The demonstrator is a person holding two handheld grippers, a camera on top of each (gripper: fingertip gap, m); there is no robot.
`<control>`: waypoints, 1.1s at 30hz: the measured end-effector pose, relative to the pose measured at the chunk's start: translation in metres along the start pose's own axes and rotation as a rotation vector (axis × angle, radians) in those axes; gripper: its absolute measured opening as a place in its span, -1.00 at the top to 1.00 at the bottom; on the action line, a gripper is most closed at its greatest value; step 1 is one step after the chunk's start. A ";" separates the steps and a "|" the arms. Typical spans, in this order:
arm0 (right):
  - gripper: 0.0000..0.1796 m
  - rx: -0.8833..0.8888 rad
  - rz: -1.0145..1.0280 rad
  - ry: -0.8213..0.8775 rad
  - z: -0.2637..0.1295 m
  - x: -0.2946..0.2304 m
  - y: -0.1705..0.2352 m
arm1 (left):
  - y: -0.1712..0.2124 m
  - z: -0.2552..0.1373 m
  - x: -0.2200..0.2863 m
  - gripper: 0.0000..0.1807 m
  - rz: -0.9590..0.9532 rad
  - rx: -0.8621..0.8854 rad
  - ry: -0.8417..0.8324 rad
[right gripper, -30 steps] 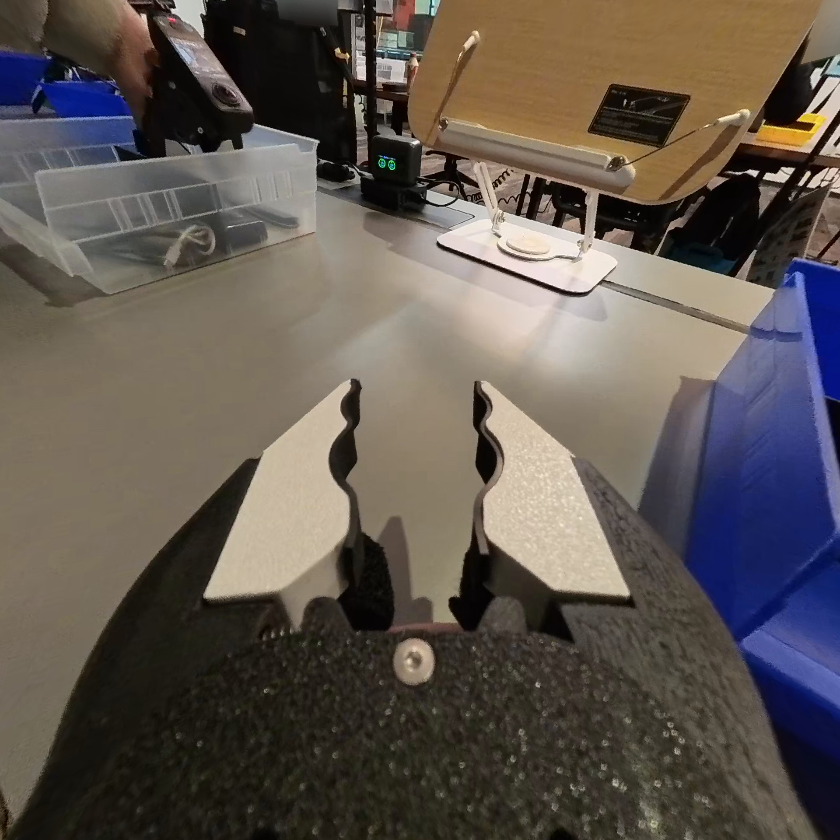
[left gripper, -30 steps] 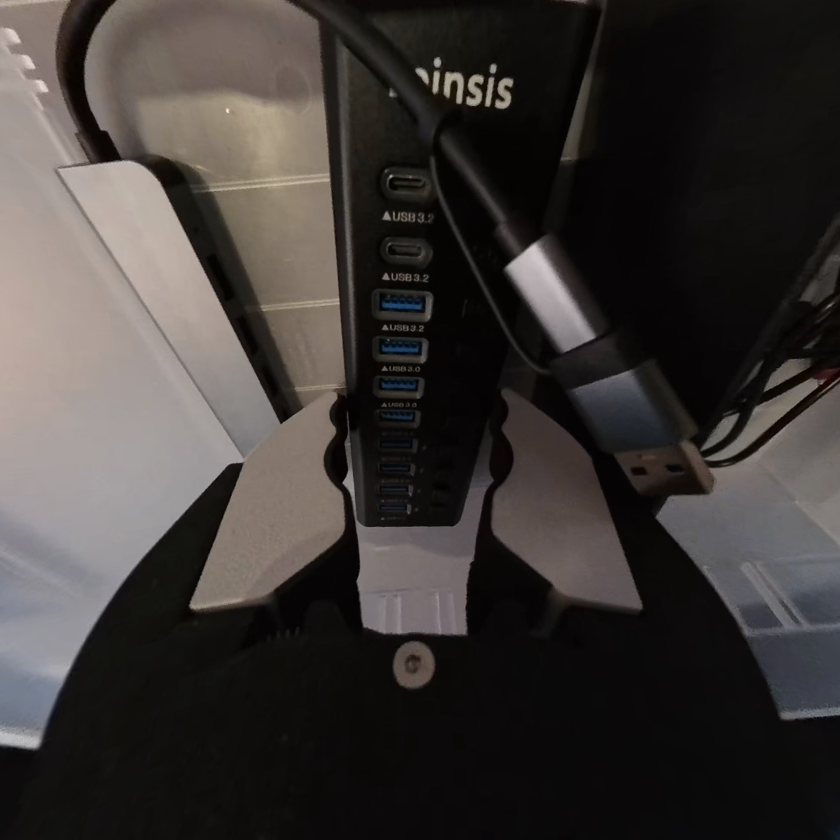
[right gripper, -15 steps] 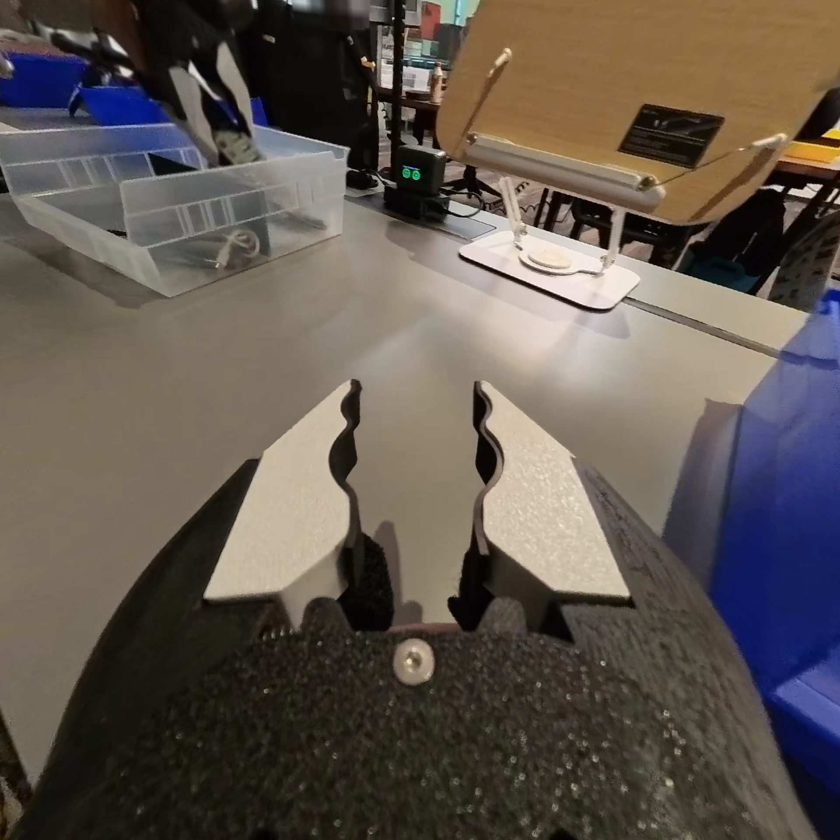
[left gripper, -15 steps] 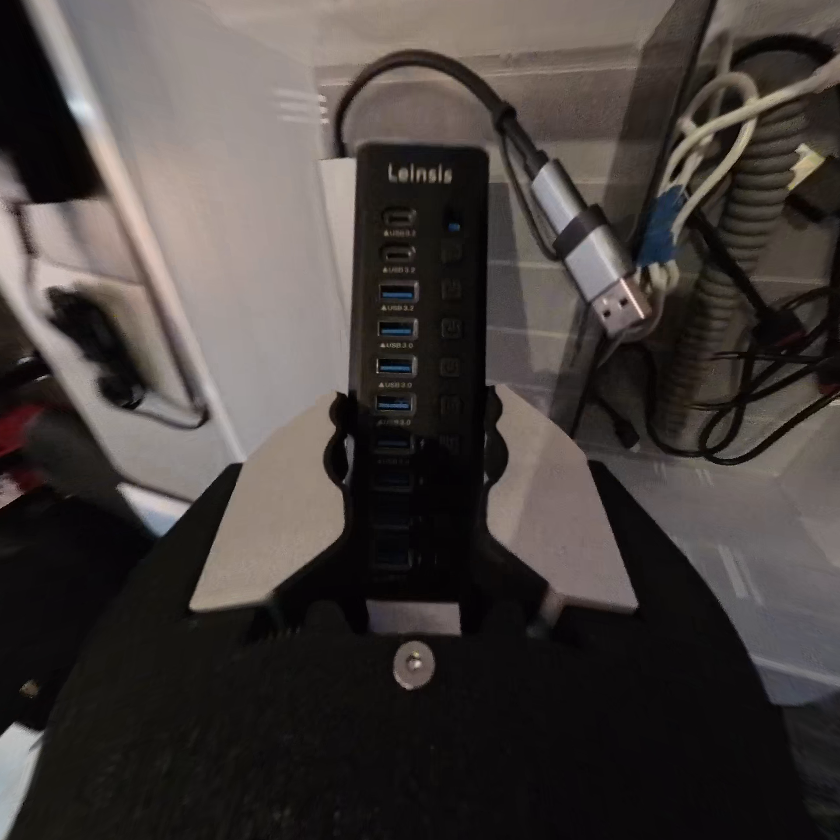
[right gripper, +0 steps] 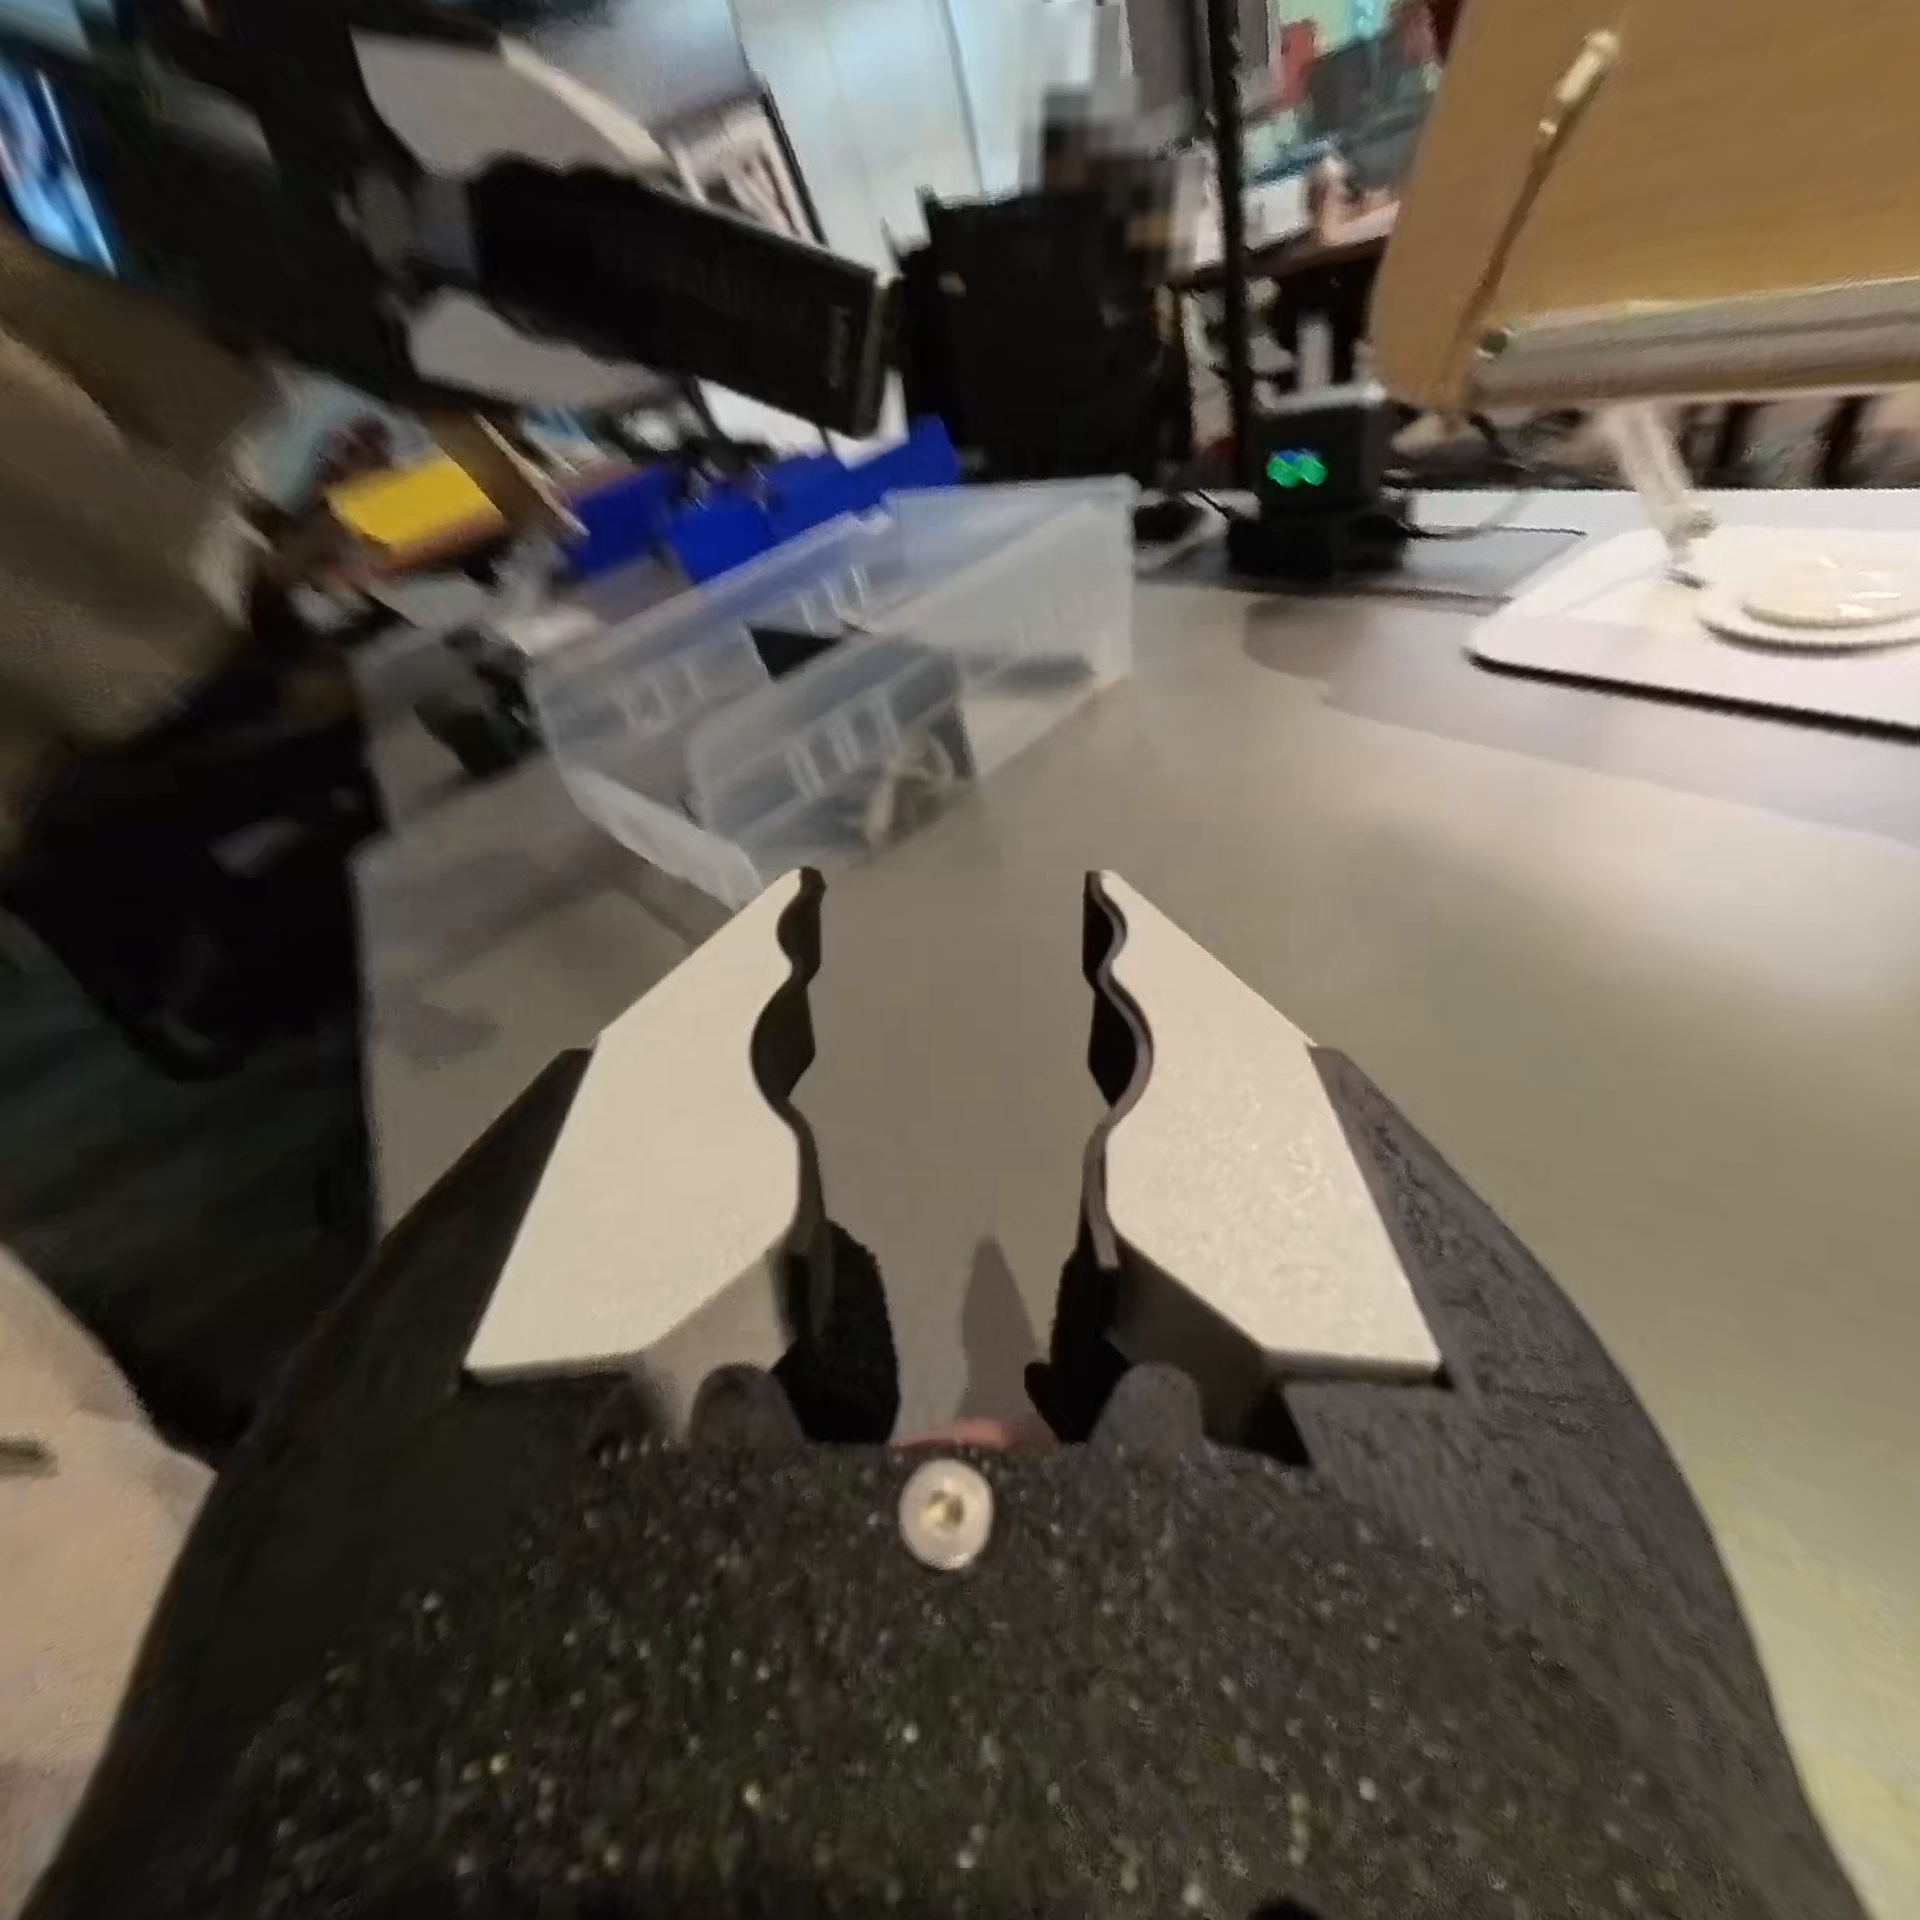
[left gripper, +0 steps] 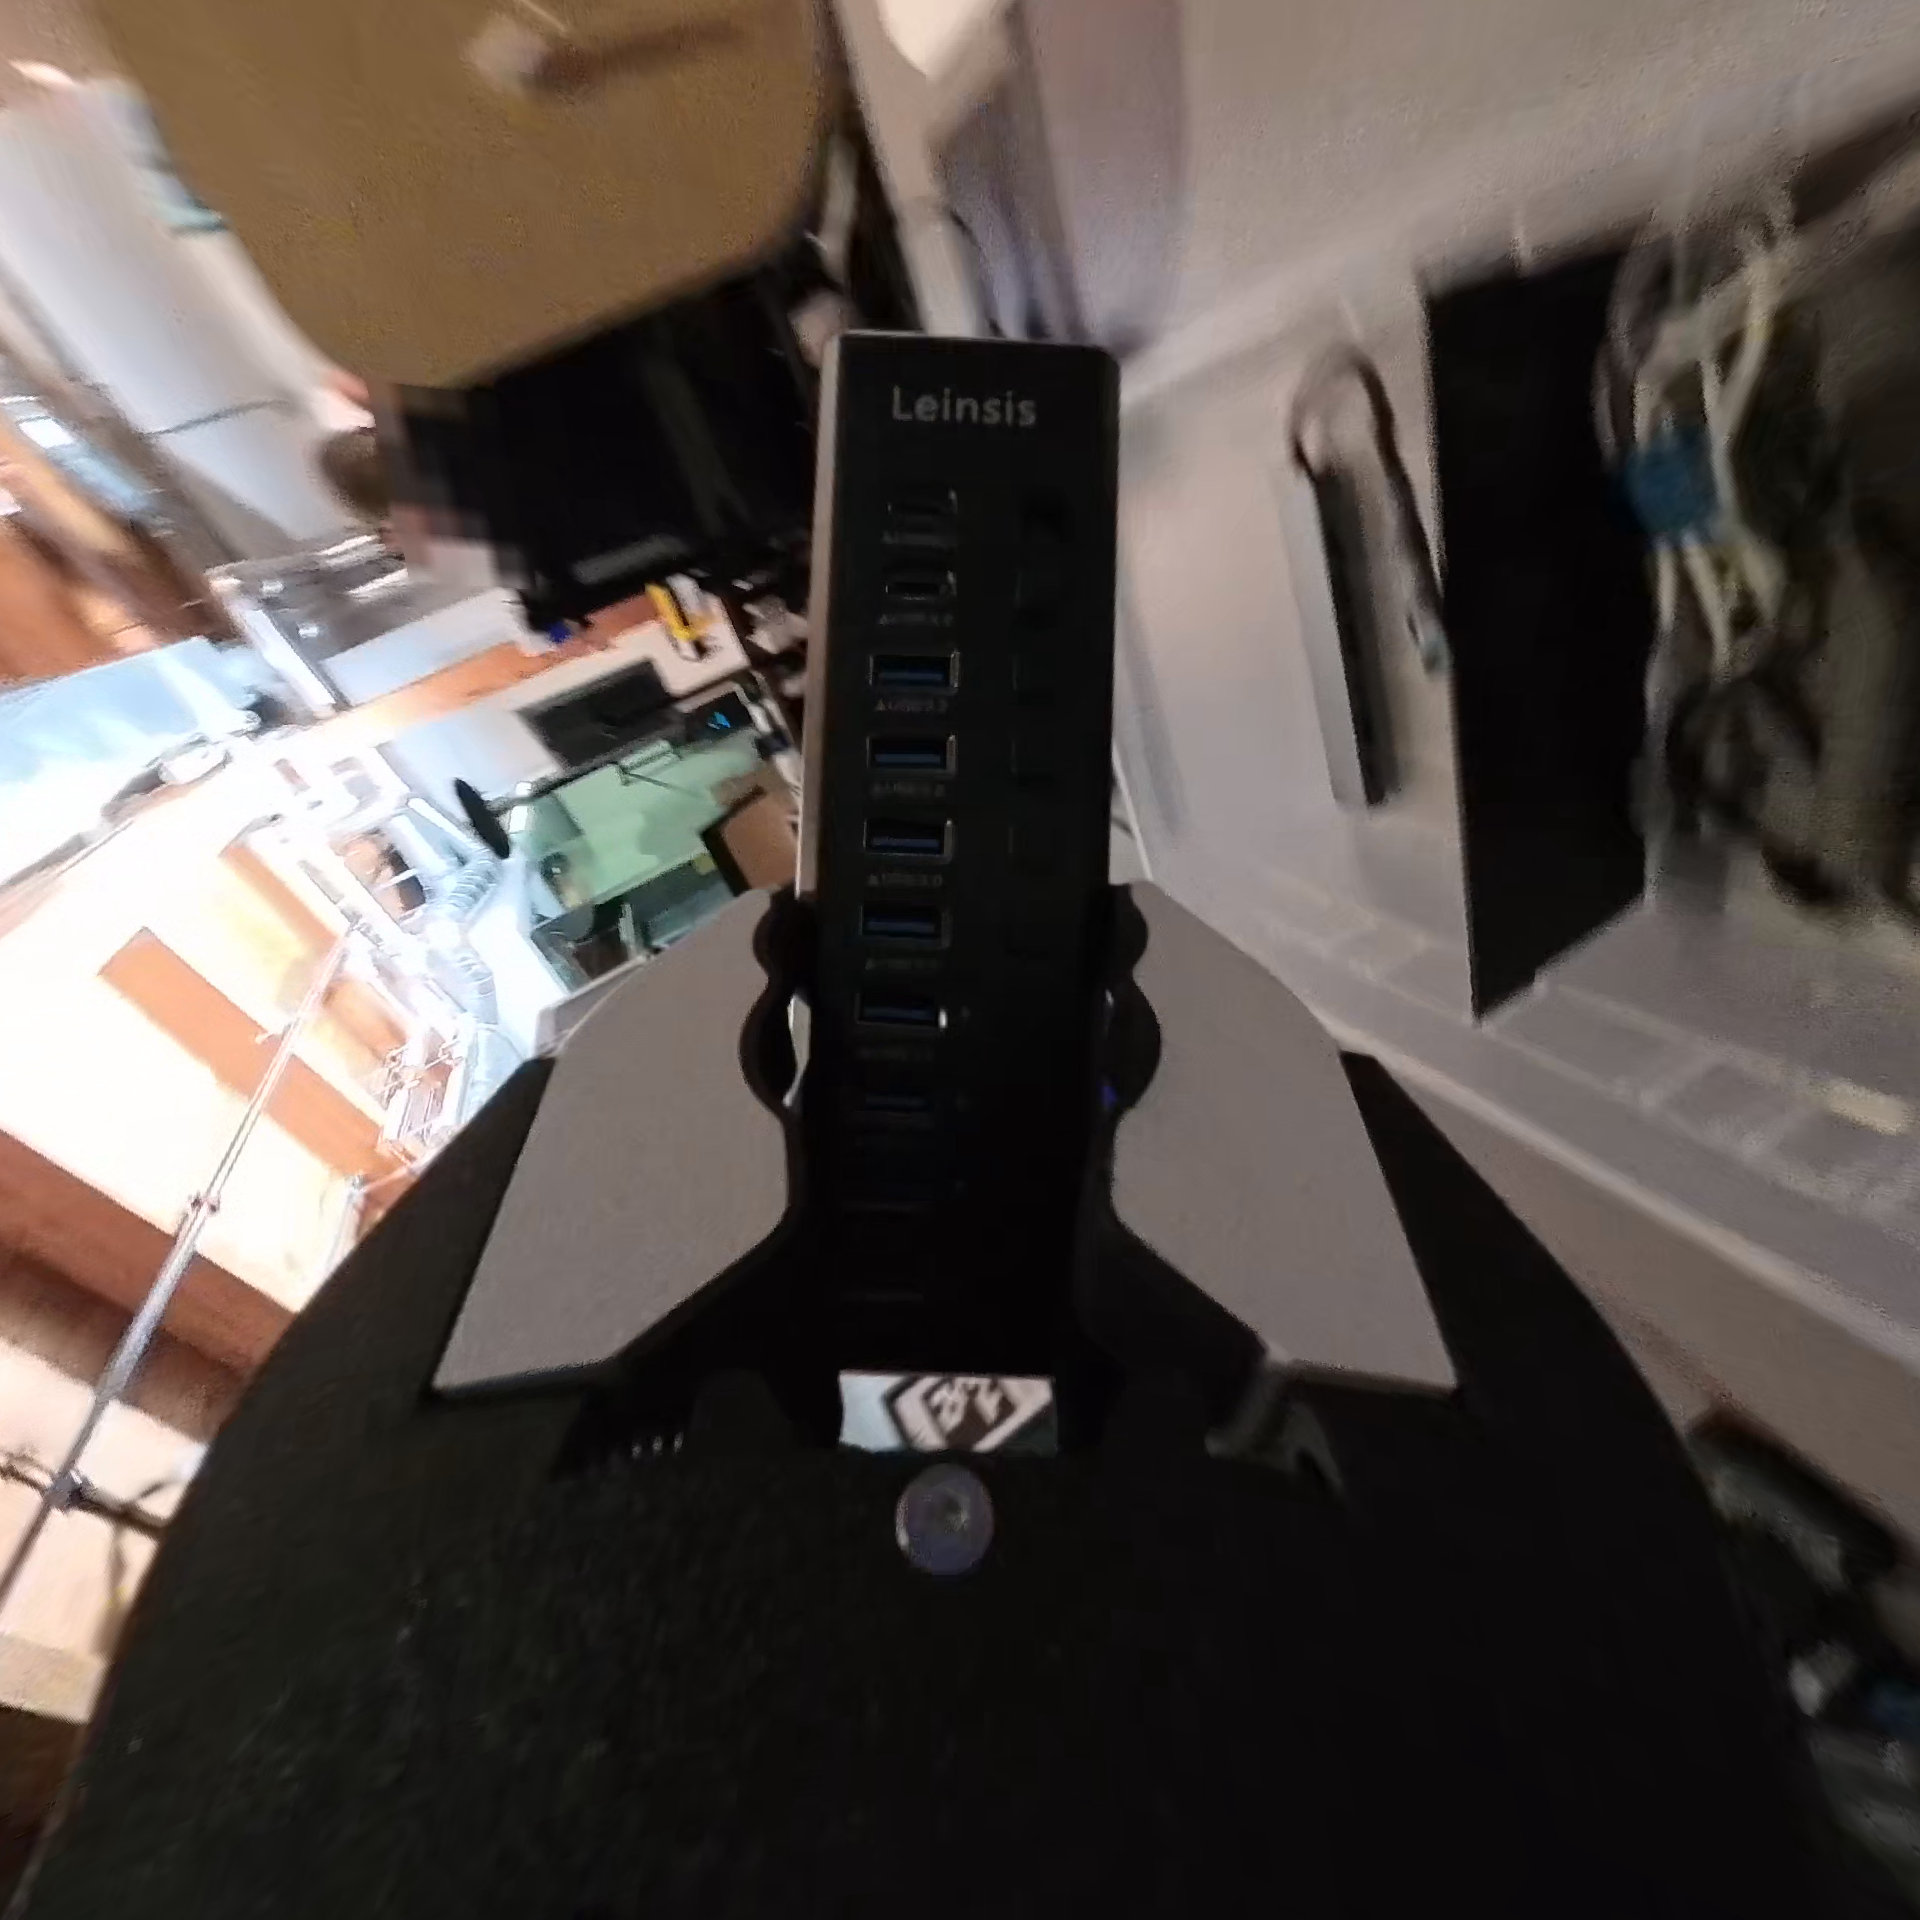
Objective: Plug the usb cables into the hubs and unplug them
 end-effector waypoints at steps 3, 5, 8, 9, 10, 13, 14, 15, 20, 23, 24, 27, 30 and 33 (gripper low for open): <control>0.41 0.199 0.155 -0.151 0.025 -0.012 -0.024 | -0.048 -0.026 -0.013 0.35 -0.242 0.170 -0.116; 0.38 0.323 0.214 -0.215 0.040 -0.021 -0.041 | -0.083 -0.041 -0.019 0.35 -0.408 0.302 -0.184; 0.32 0.491 0.322 -0.287 0.047 -0.023 -0.070 | -0.133 -0.057 -0.023 0.36 -0.664 0.508 -0.210; 0.30 0.551 0.348 -0.302 0.043 -0.022 -0.080 | -0.148 -0.061 -0.022 0.36 -0.736 0.572 -0.206; 0.31 0.587 0.355 -0.294 0.038 -0.019 -0.089 | -0.162 -0.064 -0.019 0.36 -0.800 0.633 -0.197; 0.36 0.604 0.335 -0.278 0.024 -0.011 -0.103 | -0.204 -0.063 -0.003 0.36 -0.879 0.710 -0.142; 0.39 0.599 0.343 -0.239 0.017 -0.004 -0.103 | -0.216 -0.060 0.002 0.36 -0.892 0.717 -0.129; 0.52 0.598 0.361 -0.214 0.010 0.004 -0.100 | -0.226 -0.058 0.006 0.36 -0.908 0.716 -0.121; 0.69 0.351 0.347 -0.171 -0.006 0.034 -0.078 | -0.247 -0.038 0.030 0.38 -1.050 0.765 0.176; 0.70 0.110 0.321 -0.159 -0.013 0.050 -0.072 | -0.239 -0.030 0.044 0.48 -1.238 0.883 0.441; 0.70 0.030 0.316 -0.178 -0.016 0.052 -0.072 | -0.237 -0.027 0.048 0.46 -1.299 0.935 0.557; 0.70 -0.068 0.270 -0.238 -0.027 0.047 -0.079 | -0.246 -0.020 0.070 0.32 -1.341 1.041 1.033; 0.70 -0.134 0.233 -0.301 -0.031 0.033 -0.084 | -0.256 -0.017 0.087 0.43 -1.349 1.146 1.200; 0.70 -0.135 0.203 -0.313 -0.033 0.024 -0.085 | -0.262 -0.018 0.092 0.65 -1.335 1.218 1.330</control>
Point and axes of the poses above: each gripper's, where its closed fingertips meet, z out along the fingers, y out of its underside, x = y × z across the jaws, the point moved 8 cm from there along -z, back along the fingers, and after that the axes turned 5 degrees about -z, right-handed, at the moved point
